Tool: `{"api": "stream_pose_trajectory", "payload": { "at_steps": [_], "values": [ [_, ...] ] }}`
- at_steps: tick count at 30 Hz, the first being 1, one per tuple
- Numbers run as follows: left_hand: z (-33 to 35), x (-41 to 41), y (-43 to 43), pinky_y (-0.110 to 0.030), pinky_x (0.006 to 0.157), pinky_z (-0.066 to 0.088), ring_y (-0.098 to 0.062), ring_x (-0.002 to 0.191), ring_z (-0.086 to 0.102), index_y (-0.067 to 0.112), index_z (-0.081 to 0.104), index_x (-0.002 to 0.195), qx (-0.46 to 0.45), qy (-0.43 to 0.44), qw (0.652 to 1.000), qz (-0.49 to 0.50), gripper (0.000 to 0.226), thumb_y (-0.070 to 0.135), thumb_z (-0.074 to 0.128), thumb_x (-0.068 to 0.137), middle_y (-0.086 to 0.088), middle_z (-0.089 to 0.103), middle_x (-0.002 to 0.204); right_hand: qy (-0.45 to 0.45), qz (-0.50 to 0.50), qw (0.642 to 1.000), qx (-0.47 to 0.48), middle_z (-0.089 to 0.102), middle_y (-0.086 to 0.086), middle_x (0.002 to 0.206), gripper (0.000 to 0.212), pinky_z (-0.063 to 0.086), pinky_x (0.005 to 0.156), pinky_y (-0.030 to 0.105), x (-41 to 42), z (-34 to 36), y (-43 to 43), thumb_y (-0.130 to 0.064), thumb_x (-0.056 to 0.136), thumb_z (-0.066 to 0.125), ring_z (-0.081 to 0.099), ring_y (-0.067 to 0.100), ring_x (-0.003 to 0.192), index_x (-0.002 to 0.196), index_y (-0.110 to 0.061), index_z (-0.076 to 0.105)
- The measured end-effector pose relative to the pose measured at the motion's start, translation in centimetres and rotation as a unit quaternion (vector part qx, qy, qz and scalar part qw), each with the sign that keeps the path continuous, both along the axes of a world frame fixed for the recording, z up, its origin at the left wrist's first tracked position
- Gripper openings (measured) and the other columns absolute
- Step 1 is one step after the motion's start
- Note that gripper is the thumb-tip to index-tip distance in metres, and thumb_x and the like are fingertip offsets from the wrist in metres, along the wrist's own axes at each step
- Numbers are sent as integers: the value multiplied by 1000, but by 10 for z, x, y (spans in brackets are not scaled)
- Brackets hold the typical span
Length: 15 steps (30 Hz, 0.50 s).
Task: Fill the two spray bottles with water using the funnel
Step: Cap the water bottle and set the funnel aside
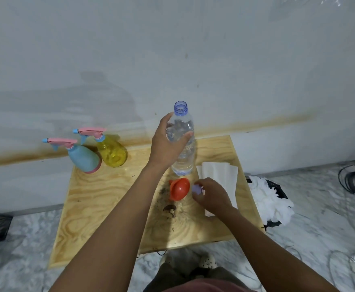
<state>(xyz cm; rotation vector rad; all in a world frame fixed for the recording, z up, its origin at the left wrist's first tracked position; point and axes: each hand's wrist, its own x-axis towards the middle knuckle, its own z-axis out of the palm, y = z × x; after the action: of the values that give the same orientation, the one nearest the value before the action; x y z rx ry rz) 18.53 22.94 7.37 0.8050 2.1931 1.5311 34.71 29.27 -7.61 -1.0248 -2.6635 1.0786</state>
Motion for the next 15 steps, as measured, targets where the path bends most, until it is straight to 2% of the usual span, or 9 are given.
{"api": "stream_pose_trajectory", "payload": {
  "at_steps": [4, 9, 12, 15],
  "values": [
    [0, 1, 0, -27, 96, 46, -10, 113, 51, 31, 39, 144, -1, -3, 1000, 0, 73, 36, 79, 82, 7, 52, 121, 134, -6, 991, -17, 63, -6, 100, 31, 47, 74, 17, 3, 45, 20, -24, 82, 75, 59, 3, 83, 112, -17, 67],
    [-2, 4, 0, -17, 92, 43, -9, 115, 52, 28, 39, 144, 11, 7, 1000, -1, 72, 33, 78, 83, 5, 53, 124, 278, -21, 959, 43, 65, -1, 99, 31, 47, 60, 14, -9, 125, 47, -12, 79, 77, 60, 8, 82, 109, -15, 71],
    [-2, 4, 0, -20, 97, 45, -10, 116, 53, 24, 41, 143, 21, 14, 1000, -3, 71, 31, 78, 83, 4, 54, 124, 325, -26, 945, 22, 63, -6, 103, 31, 47, 60, 17, -26, 174, 55, -12, 81, 73, 61, 8, 87, 111, -21, 71],
    [1, 5, -1, -11, 91, 43, -6, 113, 54, 22, 42, 142, 28, 12, 999, -7, 69, 28, 78, 83, 8, 54, 122, 327, 17, 945, 26, 59, -10, 106, 32, 44, 62, 13, -46, 202, 60, -17, 84, 71, 60, 7, 91, 115, -23, 70]
  ]
}}
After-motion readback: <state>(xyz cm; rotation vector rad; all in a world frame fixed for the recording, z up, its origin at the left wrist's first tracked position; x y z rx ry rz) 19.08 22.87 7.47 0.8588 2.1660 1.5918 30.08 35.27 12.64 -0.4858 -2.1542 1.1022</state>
